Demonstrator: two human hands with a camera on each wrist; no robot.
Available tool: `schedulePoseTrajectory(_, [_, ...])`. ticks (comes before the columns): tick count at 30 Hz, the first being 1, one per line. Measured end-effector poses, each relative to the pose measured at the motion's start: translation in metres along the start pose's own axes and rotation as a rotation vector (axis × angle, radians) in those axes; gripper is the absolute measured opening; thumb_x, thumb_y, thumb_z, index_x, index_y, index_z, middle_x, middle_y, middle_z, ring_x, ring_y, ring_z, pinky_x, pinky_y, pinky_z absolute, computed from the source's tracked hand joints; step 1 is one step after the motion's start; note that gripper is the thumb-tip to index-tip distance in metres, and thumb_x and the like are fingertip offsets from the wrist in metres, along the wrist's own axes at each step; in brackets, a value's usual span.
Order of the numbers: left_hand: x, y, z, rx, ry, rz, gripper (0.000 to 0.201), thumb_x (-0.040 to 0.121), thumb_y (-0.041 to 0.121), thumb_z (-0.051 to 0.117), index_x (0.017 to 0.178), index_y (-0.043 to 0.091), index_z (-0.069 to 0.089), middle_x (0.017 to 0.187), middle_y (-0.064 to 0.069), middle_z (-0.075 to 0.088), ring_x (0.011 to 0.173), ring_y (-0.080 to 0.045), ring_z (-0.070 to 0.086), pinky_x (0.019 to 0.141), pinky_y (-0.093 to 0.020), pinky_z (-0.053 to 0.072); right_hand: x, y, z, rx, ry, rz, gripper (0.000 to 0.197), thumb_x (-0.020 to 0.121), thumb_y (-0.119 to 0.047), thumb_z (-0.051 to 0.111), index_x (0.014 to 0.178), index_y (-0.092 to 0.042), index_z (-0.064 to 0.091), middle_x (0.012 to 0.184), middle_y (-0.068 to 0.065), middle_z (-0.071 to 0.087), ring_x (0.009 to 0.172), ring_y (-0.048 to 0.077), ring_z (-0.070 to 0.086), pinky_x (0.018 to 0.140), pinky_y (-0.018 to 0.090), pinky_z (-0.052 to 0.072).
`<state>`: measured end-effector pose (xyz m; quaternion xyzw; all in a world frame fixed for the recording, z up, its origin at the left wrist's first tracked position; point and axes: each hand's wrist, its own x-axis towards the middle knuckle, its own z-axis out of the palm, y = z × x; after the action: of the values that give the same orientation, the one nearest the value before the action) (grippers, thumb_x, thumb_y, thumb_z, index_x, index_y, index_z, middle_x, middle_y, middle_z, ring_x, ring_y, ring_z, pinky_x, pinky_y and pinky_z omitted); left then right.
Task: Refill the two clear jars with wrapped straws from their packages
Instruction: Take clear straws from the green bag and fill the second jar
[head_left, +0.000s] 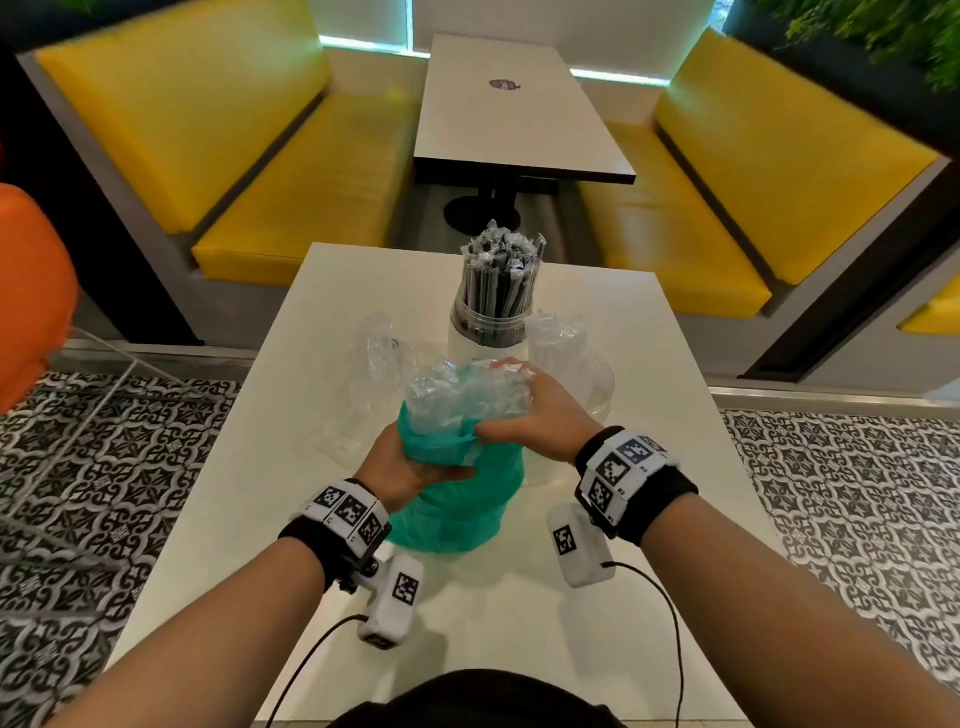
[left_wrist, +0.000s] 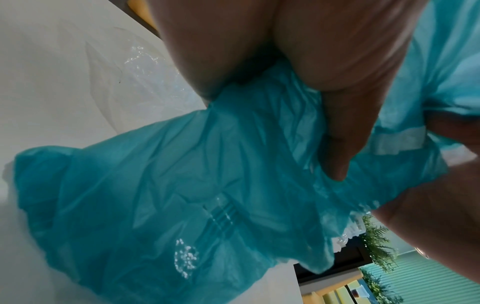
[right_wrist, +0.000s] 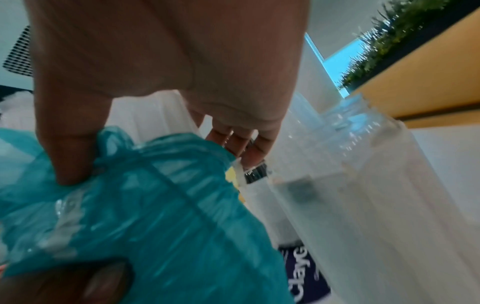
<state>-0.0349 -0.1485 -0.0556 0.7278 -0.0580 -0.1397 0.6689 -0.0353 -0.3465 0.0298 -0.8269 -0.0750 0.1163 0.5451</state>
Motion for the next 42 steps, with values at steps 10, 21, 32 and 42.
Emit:
schedulePoseTrajectory(10, [0.004, 0.004, 0.003, -0.002, 0.051, -0.015, 0.069, 0.053, 0.006, 0.097, 0.115, 0.007, 0.067, 0.097, 0.004, 0.072, 0.084, -0.006, 0.069, 0.065, -0.013, 0.054, -0.004, 0.021, 0.008, 0.227, -0.026, 0.141, 0.048, 0.072, 0.007, 0.079, 0.105, -0.025, 0.065, 0.102, -0.005, 0.072, 0.092, 0.003, 0.069, 0.078, 0.017, 0.055])
schedulePoseTrajectory(21, [0.012, 0.006, -0.002, -0.063, 0.115, -0.064, 0.068, 0.034, 0.03, 0.092, 0.098, 0.016, 0.075, 0.096, -0.002, 0.08, 0.094, -0.026, 0.075, 0.091, -0.048, 0.058, 0.015, -0.027, -0.025, 0.323, 0.162, 0.046, 0.058, 0.054, -0.028, 0.088, 0.104, -0.006, 0.069, 0.1, 0.006, 0.073, 0.101, 0.021, 0.067, 0.093, 0.036, 0.052])
schedulePoseTrajectory(32, [0.024, 0.03, 0.001, -0.007, 0.06, -0.019, 0.071, 0.031, 0.036, 0.091, 0.098, 0.018, 0.072, 0.095, 0.001, 0.078, 0.089, -0.02, 0.074, 0.082, -0.038, 0.059, 0.006, -0.06, -0.049, 0.391, 0.431, -0.148, 0.016, 0.068, -0.009, 0.078, 0.08, -0.014, 0.069, 0.079, 0.0, 0.067, 0.082, 0.018, 0.065, 0.078, 0.035, 0.054])
schedulePoseTrajectory(42, [0.026, 0.02, -0.002, -0.024, 0.191, -0.01, 0.041, 0.068, -0.008, 0.085, 0.093, 0.019, 0.068, 0.088, 0.005, 0.073, 0.076, -0.009, 0.069, 0.072, -0.028, 0.053, -0.029, -0.112, -0.126, 0.555, 0.629, -0.219, 0.019, 0.066, -0.009, 0.074, 0.083, -0.012, 0.065, 0.08, 0.003, 0.06, 0.081, 0.024, 0.062, 0.079, 0.041, 0.057])
